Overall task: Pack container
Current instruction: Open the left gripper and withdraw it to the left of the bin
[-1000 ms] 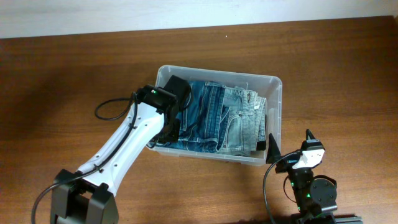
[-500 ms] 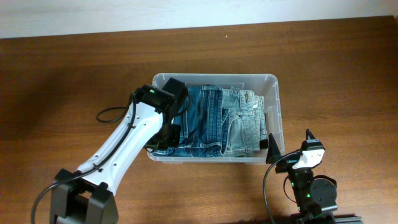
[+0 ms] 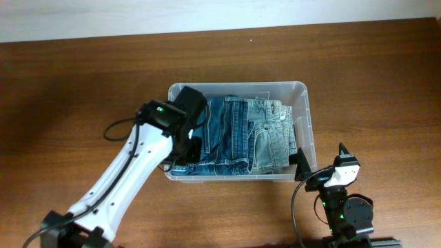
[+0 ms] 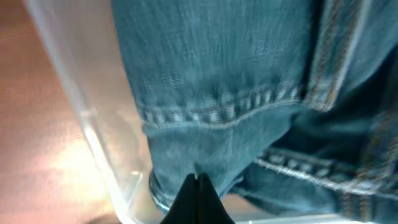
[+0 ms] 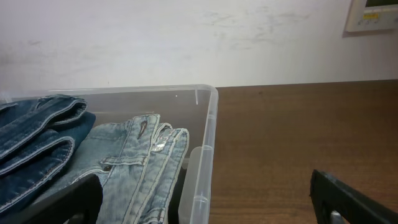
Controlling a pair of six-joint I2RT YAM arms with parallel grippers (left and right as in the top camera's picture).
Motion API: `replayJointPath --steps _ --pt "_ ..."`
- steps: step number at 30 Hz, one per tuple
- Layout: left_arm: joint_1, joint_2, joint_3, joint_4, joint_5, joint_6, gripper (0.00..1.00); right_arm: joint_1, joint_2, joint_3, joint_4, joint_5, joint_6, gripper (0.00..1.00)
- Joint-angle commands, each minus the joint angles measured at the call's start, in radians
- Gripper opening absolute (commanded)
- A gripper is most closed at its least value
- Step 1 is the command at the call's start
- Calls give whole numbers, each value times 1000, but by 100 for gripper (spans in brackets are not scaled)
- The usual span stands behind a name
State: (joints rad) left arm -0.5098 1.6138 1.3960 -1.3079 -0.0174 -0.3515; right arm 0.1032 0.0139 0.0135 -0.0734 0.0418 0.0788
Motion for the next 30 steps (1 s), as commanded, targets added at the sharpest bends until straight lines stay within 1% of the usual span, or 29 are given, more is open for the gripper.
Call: replayJointPath --steps 1,7,10,12,14,22,24,27,28,29,30 --pt "27 -55 12 25 -55 -23 3 -8 -10 -8 -2 16 3 99" --pt "43 -138 107 35 -93 -22 4 -8 -10 -8 -2 16 3 99" --pt "44 -193 146 35 -159 -24 4 -8 -10 -8 -1 16 3 98" --pt "61 -237 159 35 -206 -54 4 -8 -10 -8 -2 16 3 99" --pt "93 -278 159 37 -235 -76 4 -8 -10 -8 -2 16 3 99" --pt "237 -367 159 4 -248 -74 4 -8 -10 -8 -2 16 3 98" --pt "281 -375 159 6 -272 -74 7 -8 -10 -8 -1 16 3 98" --pt "359 -372 159 9 -278 -75 14 -8 -10 -8 -1 16 3 98" --pt "382 -372 159 9 -274 -75 39 -8 -10 -8 4 15 4 99" --pt "405 -372 159 9 -264 -75 72 -8 -10 -8 12 15 4 98" --pt "429 -372 159 9 -252 -75 85 -7 -10 -8 19 16 5 99"
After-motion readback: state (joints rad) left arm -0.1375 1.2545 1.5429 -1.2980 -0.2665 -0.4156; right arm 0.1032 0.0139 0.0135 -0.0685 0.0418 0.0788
